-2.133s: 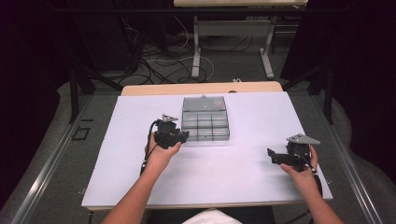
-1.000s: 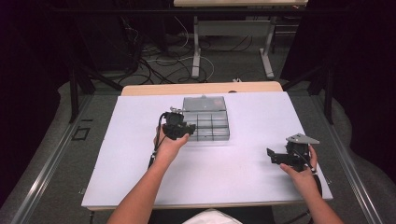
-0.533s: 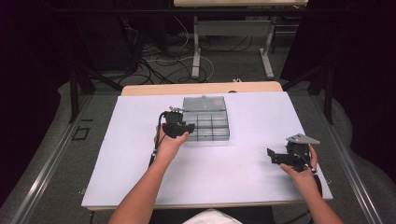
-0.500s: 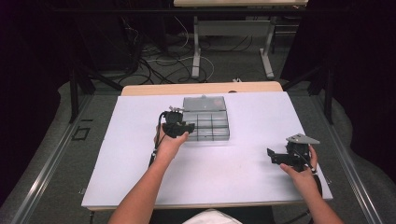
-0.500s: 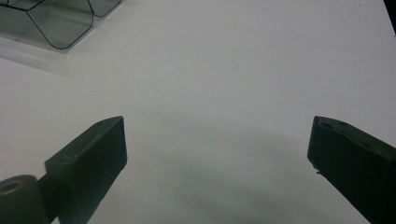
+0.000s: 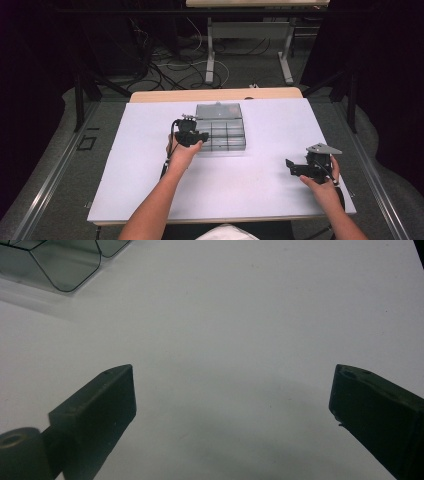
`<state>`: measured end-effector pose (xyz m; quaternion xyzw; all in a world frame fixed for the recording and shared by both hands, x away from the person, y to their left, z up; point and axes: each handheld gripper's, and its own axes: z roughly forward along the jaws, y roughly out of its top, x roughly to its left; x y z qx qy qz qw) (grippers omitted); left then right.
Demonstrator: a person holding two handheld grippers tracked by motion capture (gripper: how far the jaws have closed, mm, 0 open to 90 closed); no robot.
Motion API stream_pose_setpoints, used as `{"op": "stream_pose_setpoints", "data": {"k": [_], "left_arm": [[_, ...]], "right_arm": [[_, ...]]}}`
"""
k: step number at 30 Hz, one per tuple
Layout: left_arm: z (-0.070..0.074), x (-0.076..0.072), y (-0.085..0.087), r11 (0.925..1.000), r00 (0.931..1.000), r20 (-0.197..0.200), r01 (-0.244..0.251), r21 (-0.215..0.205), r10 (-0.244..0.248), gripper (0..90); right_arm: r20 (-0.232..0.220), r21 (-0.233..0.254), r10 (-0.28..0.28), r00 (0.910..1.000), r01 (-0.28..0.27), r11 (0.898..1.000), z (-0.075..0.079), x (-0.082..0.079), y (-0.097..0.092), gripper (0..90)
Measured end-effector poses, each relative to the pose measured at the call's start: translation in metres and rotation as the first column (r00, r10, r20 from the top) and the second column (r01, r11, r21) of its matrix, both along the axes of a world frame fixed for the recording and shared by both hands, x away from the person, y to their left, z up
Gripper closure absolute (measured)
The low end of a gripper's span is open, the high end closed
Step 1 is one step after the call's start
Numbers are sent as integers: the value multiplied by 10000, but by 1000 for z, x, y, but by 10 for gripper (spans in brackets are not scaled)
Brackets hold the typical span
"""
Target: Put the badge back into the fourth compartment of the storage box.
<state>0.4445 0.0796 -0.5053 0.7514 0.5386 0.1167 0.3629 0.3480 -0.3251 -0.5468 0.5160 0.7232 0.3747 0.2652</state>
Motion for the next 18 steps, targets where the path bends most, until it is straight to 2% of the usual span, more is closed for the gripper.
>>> {"op": "stream_pose_setpoints", "data": {"k": [18], "left_arm": [[-9,5,-5,9994,9994,-354,-6,335,18,575]], "right_arm": [[7,-2,29,10000,-29,10000,0,1,0,48]]}}
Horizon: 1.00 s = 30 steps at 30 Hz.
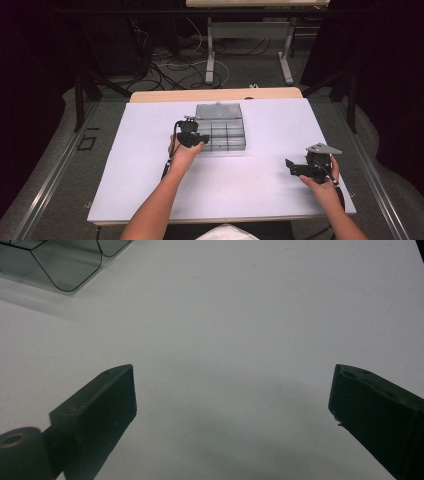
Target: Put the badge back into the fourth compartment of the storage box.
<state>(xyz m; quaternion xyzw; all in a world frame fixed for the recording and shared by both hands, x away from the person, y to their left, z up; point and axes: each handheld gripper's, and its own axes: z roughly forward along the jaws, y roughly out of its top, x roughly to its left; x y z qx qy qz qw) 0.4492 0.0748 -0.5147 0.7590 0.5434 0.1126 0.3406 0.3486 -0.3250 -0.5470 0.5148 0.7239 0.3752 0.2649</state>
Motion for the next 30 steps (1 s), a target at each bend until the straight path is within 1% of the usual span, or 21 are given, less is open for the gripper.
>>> {"op": "stream_pose_setpoints", "data": {"k": [3,5,9,11,12,15,16,30], "left_arm": [[-1,1,0,10000,10000,-47,-86,26,86,575],[-2,1,0,10000,10000,-44,-47,83,47,575],[-3,2,-1,10000,10000,-84,-38,56,39,575],[-4,3,-1,9999,10000,-88,-7,148,8,575],[-4,3,-1,9999,9999,-120,-61,96,62,575],[-6,3,-2,9999,9999,-91,-87,137,89,575],[-6,4,-3,9999,9999,-101,-112,76,112,575],[-7,4,-3,9998,9999,-118,-76,176,79,573]], "right_arm": [[-3,11,0,10000,0,10000,0,0,0,48],[-14,22,0,10000,0,10000,0,0,0,48],[-15,17,14,10000,-14,10000,0,0,0,48],[-15,12,22,10000,-22,10000,0,0,0,48],[-5,-45,7,10000,-7,10000,0,0,0,48],[1,-41,16,10000,-16,10000,0,0,0,48],[-3,-37,16,10000,-16,10000,0,0,0,48],[-8,-29,31,10000,-31,10000,0,0,0,49]]}}
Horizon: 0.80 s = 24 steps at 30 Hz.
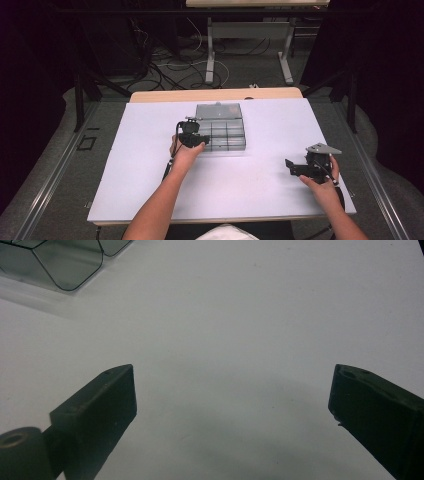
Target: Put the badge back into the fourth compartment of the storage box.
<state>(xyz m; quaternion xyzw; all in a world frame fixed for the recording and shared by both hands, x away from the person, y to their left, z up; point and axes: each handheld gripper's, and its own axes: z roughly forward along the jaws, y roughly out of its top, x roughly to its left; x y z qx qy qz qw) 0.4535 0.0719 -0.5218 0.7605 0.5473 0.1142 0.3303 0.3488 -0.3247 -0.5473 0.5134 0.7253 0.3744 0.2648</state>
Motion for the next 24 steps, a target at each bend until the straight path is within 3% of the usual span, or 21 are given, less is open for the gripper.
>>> {"op": "stream_pose_setpoints", "data": {"k": [24], "left_arm": [[8,-3,5,9991,9988,447,-175,-390,193,482]], "right_arm": [[5,80,-36,10000,36,10000,-1,0,1,49]]}}
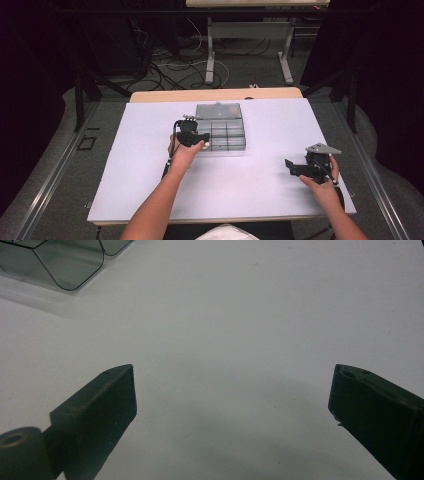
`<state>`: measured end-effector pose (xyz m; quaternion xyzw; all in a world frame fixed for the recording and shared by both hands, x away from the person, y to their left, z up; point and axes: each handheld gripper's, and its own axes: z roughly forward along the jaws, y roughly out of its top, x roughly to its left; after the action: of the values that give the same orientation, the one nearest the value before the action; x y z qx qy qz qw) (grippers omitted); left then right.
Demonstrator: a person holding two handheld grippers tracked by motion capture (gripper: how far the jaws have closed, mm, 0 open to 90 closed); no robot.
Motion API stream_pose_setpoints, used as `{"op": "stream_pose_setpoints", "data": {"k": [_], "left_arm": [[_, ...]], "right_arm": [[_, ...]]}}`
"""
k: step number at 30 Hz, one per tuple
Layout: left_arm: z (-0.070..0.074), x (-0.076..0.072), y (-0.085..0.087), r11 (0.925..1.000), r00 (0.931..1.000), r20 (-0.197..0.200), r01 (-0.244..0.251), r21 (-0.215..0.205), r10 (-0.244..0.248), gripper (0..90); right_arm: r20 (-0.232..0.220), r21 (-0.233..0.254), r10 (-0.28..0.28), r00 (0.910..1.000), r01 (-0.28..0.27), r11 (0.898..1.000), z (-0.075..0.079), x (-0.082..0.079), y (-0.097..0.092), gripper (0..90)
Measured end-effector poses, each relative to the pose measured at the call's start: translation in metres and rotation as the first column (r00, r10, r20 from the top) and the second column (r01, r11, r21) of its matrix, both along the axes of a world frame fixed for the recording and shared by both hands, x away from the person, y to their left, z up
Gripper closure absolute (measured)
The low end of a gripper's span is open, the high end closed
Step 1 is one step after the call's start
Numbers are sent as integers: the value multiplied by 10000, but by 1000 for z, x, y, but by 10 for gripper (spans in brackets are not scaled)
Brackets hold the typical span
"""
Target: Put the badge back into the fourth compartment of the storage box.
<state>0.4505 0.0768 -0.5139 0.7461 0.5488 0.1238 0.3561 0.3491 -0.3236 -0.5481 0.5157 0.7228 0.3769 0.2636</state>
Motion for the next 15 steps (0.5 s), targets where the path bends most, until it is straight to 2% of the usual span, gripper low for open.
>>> {"op": "stream_pose_setpoints", "data": {"k": [9,15], "left_arm": [[4,-3,3,10000,10000,87,32,-33,-32,452],[9,-6,5,9997,9997,232,111,-207,-106,434]], "right_arm": [[-7,-44,63,10000,-63,10000,0,0,-2,49],[-39,-25,41,10000,-41,10000,1,-1,-2,49]]}}
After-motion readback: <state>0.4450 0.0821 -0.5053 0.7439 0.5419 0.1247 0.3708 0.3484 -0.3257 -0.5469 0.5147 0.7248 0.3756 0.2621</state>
